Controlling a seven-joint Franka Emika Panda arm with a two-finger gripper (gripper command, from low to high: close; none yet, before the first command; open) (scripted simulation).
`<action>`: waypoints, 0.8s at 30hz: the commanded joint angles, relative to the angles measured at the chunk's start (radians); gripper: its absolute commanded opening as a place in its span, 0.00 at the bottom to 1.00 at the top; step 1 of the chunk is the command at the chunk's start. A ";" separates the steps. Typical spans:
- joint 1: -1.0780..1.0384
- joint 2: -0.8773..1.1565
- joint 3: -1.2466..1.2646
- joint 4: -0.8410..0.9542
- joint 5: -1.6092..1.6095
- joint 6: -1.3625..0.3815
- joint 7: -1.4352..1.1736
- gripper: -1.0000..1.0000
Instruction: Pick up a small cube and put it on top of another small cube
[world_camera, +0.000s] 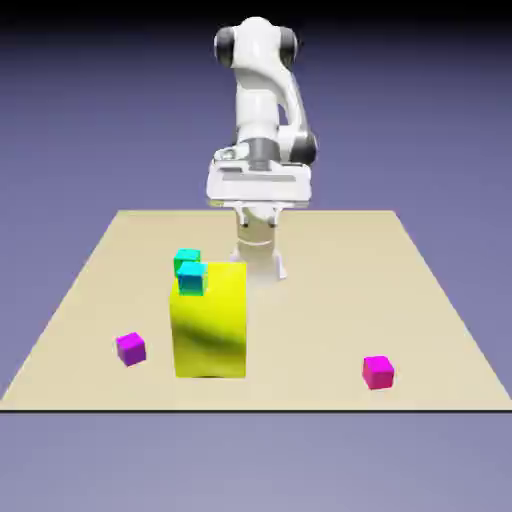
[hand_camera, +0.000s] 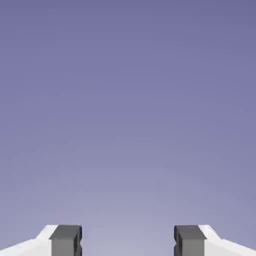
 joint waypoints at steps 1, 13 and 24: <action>0.016 0.036 0.006 0.025 -0.020 -0.026 -0.023 0.50; 0.209 0.471 0.081 0.328 -0.258 -0.342 -0.299 0.50; 0.385 0.870 0.150 0.606 -0.475 -0.630 -0.552 0.50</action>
